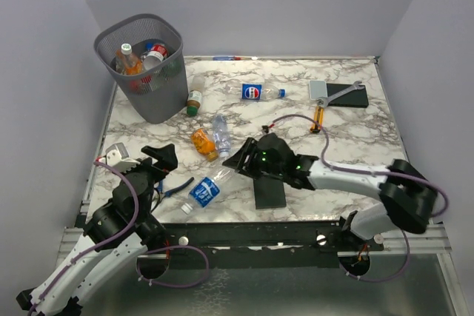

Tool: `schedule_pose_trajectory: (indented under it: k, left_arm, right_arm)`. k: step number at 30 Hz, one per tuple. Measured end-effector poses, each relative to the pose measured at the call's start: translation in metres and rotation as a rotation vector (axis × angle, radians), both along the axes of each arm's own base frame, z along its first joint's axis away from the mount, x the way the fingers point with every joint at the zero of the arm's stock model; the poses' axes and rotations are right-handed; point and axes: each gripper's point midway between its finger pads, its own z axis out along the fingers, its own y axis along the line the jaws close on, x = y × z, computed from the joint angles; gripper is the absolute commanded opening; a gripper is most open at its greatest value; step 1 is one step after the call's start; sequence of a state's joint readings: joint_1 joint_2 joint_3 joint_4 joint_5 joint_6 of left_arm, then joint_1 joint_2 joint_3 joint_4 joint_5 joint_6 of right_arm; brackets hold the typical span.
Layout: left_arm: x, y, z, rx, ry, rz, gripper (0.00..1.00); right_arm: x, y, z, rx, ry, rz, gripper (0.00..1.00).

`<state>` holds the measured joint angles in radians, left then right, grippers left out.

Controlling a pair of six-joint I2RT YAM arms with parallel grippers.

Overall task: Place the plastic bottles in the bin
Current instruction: Pick up the plastic bottle from the corner of the board.

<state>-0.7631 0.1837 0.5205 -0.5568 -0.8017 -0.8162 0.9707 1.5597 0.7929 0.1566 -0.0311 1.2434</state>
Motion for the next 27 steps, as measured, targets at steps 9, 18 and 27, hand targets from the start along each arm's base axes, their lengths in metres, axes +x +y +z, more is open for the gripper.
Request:
schedule_pose_trajectory:
  k: [9,18,27]
  left_arm:
    - [0.002,-0.030,0.035,-0.139,-0.126,-0.133,0.99]
    - [-0.006,-0.146,0.059,-0.302,-0.276,-0.656,0.99]
    - [-0.017,-0.199,0.068,-0.326,-0.274,-0.917,0.99]
  right_arm:
    - [0.023,-0.109,0.136,0.110,-0.427,-0.277,0.36]
    - [0.043,-0.184,0.168,0.038,-0.632,-0.516,0.35]
    - [0.043,-0.189,0.178,0.138,-0.682,-0.568,0.35]
